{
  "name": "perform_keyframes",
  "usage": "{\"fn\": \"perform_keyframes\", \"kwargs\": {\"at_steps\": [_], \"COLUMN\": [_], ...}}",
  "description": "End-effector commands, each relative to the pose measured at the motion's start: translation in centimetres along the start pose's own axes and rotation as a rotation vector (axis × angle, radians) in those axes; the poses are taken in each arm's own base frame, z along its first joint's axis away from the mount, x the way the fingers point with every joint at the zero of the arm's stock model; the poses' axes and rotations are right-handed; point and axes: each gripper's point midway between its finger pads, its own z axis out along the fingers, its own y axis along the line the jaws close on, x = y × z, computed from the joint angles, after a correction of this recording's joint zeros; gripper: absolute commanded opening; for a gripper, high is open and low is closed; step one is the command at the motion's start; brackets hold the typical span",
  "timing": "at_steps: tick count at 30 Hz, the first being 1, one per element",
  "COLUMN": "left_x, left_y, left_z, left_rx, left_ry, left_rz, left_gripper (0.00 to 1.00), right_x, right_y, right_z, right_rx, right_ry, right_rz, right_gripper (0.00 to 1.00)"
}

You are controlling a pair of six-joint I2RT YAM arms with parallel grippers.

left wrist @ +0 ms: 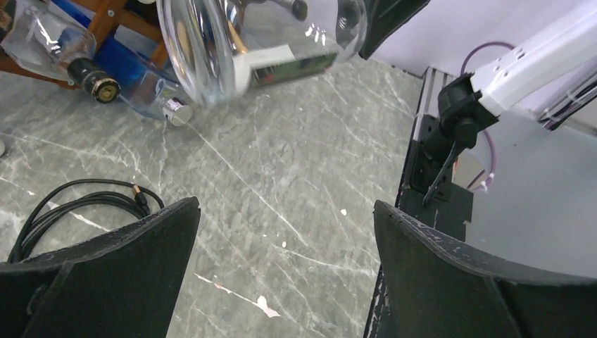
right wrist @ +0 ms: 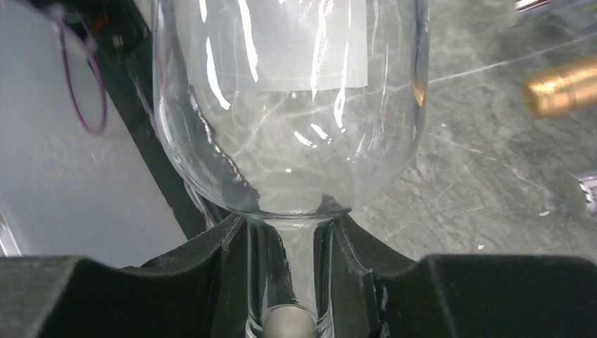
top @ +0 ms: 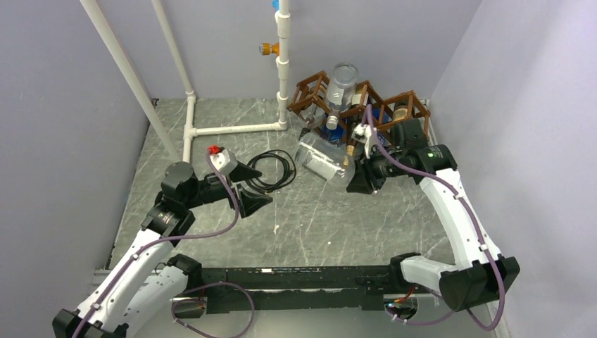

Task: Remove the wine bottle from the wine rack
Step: Place the wine bottle at the center of the board.

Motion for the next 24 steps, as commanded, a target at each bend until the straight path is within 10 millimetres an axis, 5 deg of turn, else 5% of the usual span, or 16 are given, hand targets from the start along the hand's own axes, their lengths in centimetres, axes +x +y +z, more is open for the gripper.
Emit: {"fn": "perform_keyframes", "kwargs": {"at_steps": [1, 9, 16, 24], "left_x": [1.1, 2.7, 5.3, 10.1], "left_y": [-0.2, -1.9, -0.8, 2.4], "left_z": [0.5, 1.3, 1.6, 1.6], "left_rx": [-0.032, -0.041, -0.114, -0.357], "left_ry": [0.037, 0.006, -0.048, 0.088], "left_rz": [0.089, -0.066, -0.271, -0.548], "left_gripper": [0.99, 0.99, 0.99, 0.99], "right_x": [-1.2, 2.8, 4.6, 6.0], "right_y": [0.8, -0.7, -1.7, -2.7], "right_z": [0.0, 0.2, -0.2, -0.3], "right_rx": [-0.047, -0.004, 0.058, 0.171], "right_ry": [0.017, 0.286, 0.504, 0.764], "right_rz": [-0.329, -0.484, -0.623, -0.804], "right_gripper": [0.0, 0.0, 0.0, 0.0]}}
